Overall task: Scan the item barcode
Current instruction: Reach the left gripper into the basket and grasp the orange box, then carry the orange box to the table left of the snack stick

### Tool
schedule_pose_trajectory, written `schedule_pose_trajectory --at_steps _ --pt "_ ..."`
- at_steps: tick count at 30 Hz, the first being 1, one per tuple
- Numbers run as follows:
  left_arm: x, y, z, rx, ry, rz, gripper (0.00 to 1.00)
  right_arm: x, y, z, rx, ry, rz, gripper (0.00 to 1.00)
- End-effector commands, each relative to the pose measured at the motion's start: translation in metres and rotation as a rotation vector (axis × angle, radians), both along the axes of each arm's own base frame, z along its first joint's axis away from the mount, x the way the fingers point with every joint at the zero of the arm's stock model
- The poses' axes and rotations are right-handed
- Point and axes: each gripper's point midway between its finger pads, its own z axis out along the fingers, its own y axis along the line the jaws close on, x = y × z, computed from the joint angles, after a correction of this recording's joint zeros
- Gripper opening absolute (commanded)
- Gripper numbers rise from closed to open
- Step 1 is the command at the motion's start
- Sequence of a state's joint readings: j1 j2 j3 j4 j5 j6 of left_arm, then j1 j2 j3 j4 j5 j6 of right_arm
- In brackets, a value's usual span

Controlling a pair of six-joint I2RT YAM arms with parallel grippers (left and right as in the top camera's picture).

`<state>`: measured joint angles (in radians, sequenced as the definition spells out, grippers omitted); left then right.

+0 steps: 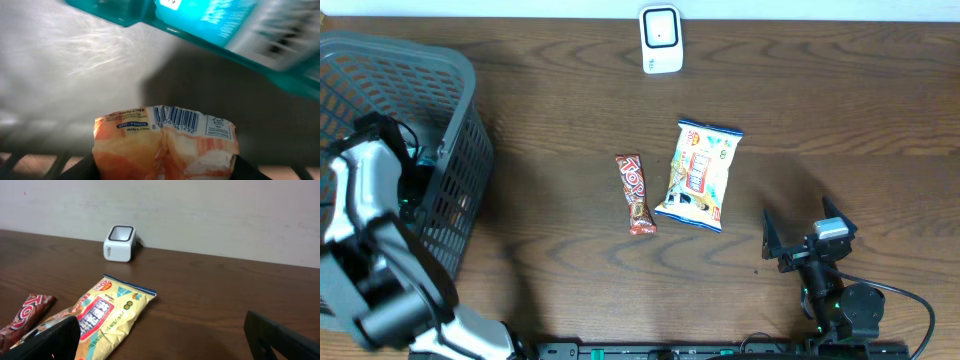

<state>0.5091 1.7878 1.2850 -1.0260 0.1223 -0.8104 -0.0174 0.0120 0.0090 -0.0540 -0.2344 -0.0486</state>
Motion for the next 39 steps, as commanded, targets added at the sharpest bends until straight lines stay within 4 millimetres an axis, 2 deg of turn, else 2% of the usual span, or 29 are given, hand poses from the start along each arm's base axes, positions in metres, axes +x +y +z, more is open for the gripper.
schedule_pose_trajectory --at_steps 1,7,9,13,17,19,21,24,28,32,34,37,39 --pt "-0.006 0.014 0.06 0.143 -0.137 0.006 0.55 0.0 0.001 -0.001 -0.001 -0.001 0.004 0.99" --pt "-0.021 0.007 0.15 0.285 -0.415 0.091 0.55 0.0 0.001 -0.001 -0.001 -0.001 0.004 0.99" --pt "-0.033 -0.003 0.182 0.314 -0.531 0.153 0.55 0.0 0.001 -0.001 -0.001 -0.001 0.004 0.99" --pt "-0.055 -0.027 0.231 0.332 -0.738 0.205 0.55 0.0 0.001 -0.001 -0.001 -0.001 0.004 0.99" --pt "-0.07 -0.062 0.264 0.302 -0.91 0.168 0.55 0.0 0.001 -0.001 -0.001 -0.001 0.004 0.99" --pt "-0.071 -0.073 0.276 0.306 -0.974 0.122 0.56 0.0 0.001 -0.001 -0.001 -0.001 0.004 0.99" --pt "-0.071 -0.079 0.28 0.308 -0.995 0.09 0.55 0.0 0.001 -0.001 -0.001 -0.001 0.004 0.99" --pt "-0.062 -0.095 0.272 0.252 -0.979 0.014 0.56 0.0 0.001 -0.001 -0.001 -0.001 0.004 0.99" --pt "-0.04 -0.128 0.241 0.147 -0.883 -0.151 0.54 0.0 0.001 -0.001 -0.001 -0.001 0.004 0.99" --pt "-0.013 -0.175 0.196 0.069 -0.717 -0.35 0.52 0.0 0.001 -0.001 -0.001 -0.001 0.004 0.99" --pt "-0.004 -0.194 0.172 0.08 -0.625 -0.435 0.52 0.0 0.001 -0.001 -0.001 -0.001 0.004 0.99" --pt "0.01 -0.221 0.127 0.138 -0.465 -0.559 0.52 0.0 0.001 -0.001 -0.001 -0.001 0.004 0.99" --pt "0.016 -0.232 0.097 0.172 -0.369 -0.596 0.52 0.0 0.001 -0.001 -0.001 -0.001 0.004 0.99"
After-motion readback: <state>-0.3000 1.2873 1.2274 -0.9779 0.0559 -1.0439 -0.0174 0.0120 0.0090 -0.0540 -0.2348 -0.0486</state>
